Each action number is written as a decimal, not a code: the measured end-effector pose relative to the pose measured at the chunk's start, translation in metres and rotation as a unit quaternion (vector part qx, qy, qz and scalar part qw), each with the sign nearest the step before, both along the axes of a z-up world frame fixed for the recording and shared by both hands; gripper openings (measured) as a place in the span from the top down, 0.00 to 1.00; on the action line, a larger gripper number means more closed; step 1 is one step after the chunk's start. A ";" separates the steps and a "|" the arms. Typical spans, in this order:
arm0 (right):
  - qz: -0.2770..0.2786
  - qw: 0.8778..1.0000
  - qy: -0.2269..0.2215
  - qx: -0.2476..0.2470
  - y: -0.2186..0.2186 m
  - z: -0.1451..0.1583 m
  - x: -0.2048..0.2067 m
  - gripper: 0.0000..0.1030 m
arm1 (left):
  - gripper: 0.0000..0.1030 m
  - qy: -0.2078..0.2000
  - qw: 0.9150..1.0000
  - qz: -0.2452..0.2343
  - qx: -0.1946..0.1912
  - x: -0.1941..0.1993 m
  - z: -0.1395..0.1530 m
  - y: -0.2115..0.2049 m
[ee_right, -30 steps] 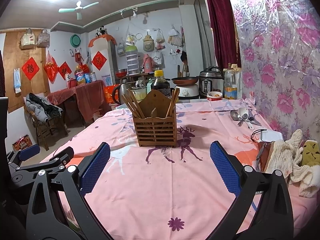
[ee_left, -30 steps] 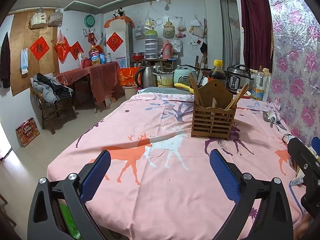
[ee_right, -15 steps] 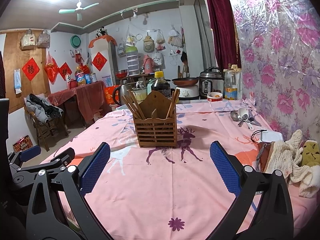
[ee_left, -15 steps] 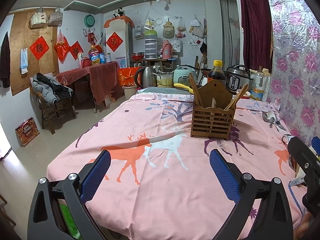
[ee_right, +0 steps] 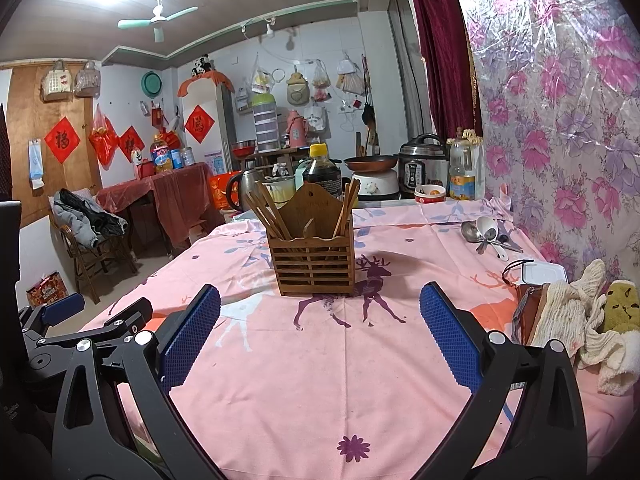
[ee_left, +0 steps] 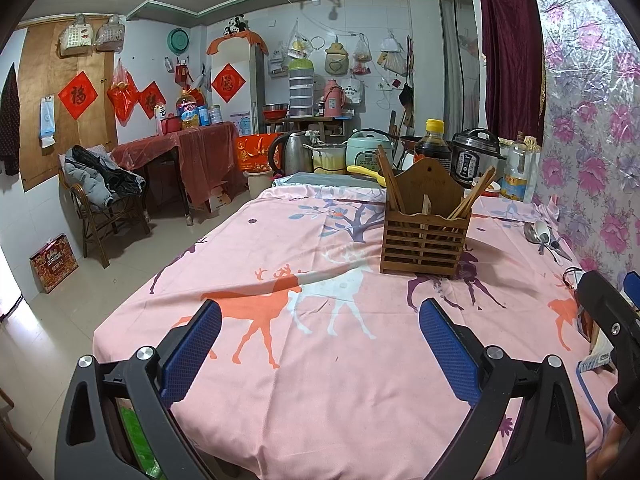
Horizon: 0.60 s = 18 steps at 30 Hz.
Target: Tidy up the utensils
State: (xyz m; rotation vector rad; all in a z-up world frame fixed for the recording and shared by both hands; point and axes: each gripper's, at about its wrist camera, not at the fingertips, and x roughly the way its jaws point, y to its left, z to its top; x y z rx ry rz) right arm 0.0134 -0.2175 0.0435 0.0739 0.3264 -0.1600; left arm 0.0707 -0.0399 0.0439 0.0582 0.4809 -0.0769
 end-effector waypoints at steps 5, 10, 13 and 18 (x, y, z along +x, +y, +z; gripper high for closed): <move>0.000 1.000 -0.001 0.000 0.000 0.000 0.000 0.07 | 0.06 0.000 1.000 0.000 -0.001 -0.001 0.000 -0.001; 0.000 1.000 -0.001 0.000 0.000 0.000 0.000 0.07 | 0.06 0.000 1.000 0.000 0.000 0.000 0.000 0.000; 0.000 1.000 0.000 0.000 0.000 0.000 0.000 0.07 | 0.06 0.000 1.000 0.000 0.000 0.000 0.000 0.000; 0.000 1.000 -0.001 0.001 0.001 0.000 -0.001 0.07 | 0.06 0.001 1.000 0.001 -0.001 0.000 0.000 0.000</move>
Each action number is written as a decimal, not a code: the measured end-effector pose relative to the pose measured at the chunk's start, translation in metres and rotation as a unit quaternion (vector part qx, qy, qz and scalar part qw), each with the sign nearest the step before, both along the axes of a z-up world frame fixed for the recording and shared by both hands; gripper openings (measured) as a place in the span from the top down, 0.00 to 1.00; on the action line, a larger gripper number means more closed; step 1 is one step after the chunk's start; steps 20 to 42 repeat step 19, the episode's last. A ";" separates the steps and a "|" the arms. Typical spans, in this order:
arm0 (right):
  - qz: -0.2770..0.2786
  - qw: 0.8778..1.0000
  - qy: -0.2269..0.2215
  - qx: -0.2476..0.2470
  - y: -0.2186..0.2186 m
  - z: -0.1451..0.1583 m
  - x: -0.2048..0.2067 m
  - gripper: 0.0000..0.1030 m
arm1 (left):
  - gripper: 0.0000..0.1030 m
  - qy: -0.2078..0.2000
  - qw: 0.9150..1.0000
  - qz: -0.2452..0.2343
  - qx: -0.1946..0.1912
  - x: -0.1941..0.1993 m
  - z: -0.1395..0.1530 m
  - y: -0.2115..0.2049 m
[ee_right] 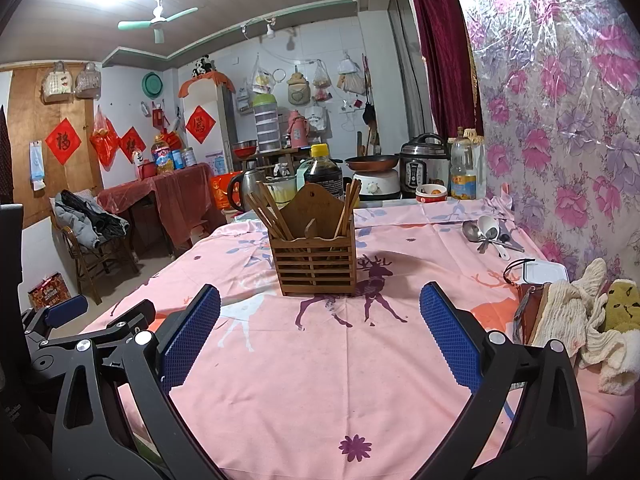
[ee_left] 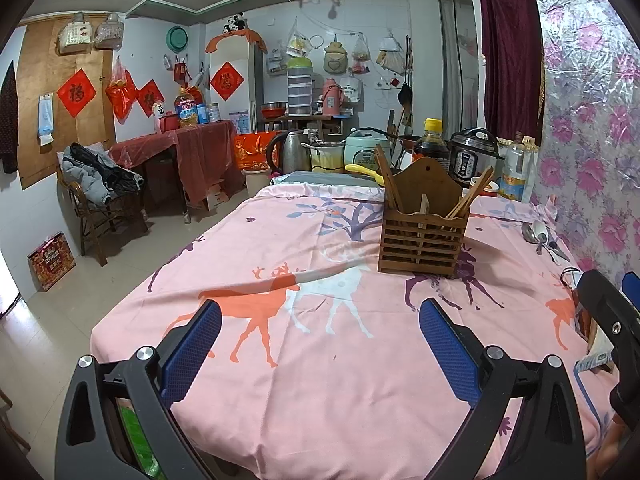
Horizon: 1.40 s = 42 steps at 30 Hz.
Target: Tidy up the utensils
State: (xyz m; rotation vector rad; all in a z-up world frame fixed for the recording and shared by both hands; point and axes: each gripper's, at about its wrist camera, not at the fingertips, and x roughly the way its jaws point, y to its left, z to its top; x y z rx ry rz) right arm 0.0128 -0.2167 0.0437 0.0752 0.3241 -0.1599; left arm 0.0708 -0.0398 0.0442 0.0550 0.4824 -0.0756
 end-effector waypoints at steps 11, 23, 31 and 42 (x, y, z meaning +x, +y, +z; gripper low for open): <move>0.000 1.000 0.000 0.001 -0.001 0.000 0.000 0.07 | 0.06 -0.005 1.000 0.002 0.003 -0.009 -0.001 -0.013; 0.000 1.000 0.000 0.001 -0.002 0.000 0.000 0.07 | 0.06 -0.003 1.000 0.003 -0.004 -0.009 0.000 -0.016; 0.000 1.000 0.000 0.001 -0.002 0.000 0.000 0.07 | 0.06 -0.003 1.000 0.003 -0.004 -0.009 0.000 -0.016; 0.000 1.000 0.000 0.001 -0.002 0.000 0.000 0.07 | 0.06 -0.003 1.000 0.003 -0.004 -0.009 0.000 -0.016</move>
